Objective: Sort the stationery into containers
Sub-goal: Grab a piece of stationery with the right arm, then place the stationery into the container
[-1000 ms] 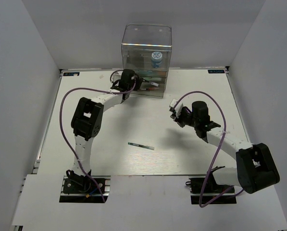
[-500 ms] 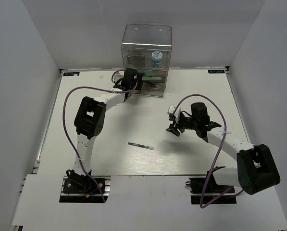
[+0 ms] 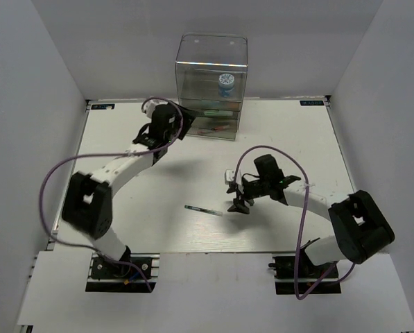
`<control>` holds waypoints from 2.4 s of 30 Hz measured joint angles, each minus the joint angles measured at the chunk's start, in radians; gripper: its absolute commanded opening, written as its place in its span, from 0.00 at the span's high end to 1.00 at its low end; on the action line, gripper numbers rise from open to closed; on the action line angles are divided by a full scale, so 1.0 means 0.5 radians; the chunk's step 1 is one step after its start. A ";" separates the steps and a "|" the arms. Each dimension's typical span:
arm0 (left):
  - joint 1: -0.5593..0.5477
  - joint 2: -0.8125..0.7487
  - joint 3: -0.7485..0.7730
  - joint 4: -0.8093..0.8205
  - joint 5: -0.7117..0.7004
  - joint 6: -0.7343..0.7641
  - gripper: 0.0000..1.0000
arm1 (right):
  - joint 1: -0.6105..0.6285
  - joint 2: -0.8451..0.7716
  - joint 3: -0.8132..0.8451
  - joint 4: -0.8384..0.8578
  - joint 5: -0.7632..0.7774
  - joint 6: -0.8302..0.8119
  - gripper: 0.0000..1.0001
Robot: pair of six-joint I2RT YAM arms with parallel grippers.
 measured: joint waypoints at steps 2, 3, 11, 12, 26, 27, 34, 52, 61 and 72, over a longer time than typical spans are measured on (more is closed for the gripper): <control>0.002 -0.285 -0.162 -0.046 -0.005 0.178 0.23 | 0.088 0.066 0.014 -0.001 0.015 -0.003 0.25; 0.004 -0.426 -0.240 -0.089 -0.021 0.258 0.21 | 0.131 0.095 0.022 0.001 0.022 0.001 0.26; 0.008 -1.324 -0.951 -0.571 -0.214 0.509 0.11 | 0.433 0.358 0.104 0.127 0.166 0.156 0.30; 0.008 -1.420 -1.034 -0.642 -0.237 0.507 0.11 | 0.459 0.388 0.111 0.147 0.204 0.192 0.34; 0.008 -2.036 -1.355 -1.028 -0.436 0.397 0.10 | 0.603 0.707 0.425 0.264 0.703 0.394 1.00; 0.008 -2.036 -1.369 -1.033 -0.441 0.394 0.10 | 0.605 0.707 0.425 0.270 0.718 0.397 1.00; 0.008 -1.994 -1.425 -1.030 -0.441 0.386 0.10 | 0.568 0.710 0.471 0.258 0.885 0.389 1.00; -0.005 -1.950 -1.502 -0.960 -0.409 0.371 0.10 | -0.016 1.299 1.847 0.080 1.099 -0.029 1.00; -0.007 -1.950 -1.503 -0.956 -0.406 0.365 0.10 | -0.100 1.738 2.364 -0.159 1.112 -0.349 0.87; -0.007 -1.920 -1.503 -0.942 -0.401 0.363 0.10 | -0.143 1.739 2.366 -0.248 1.029 -0.381 0.76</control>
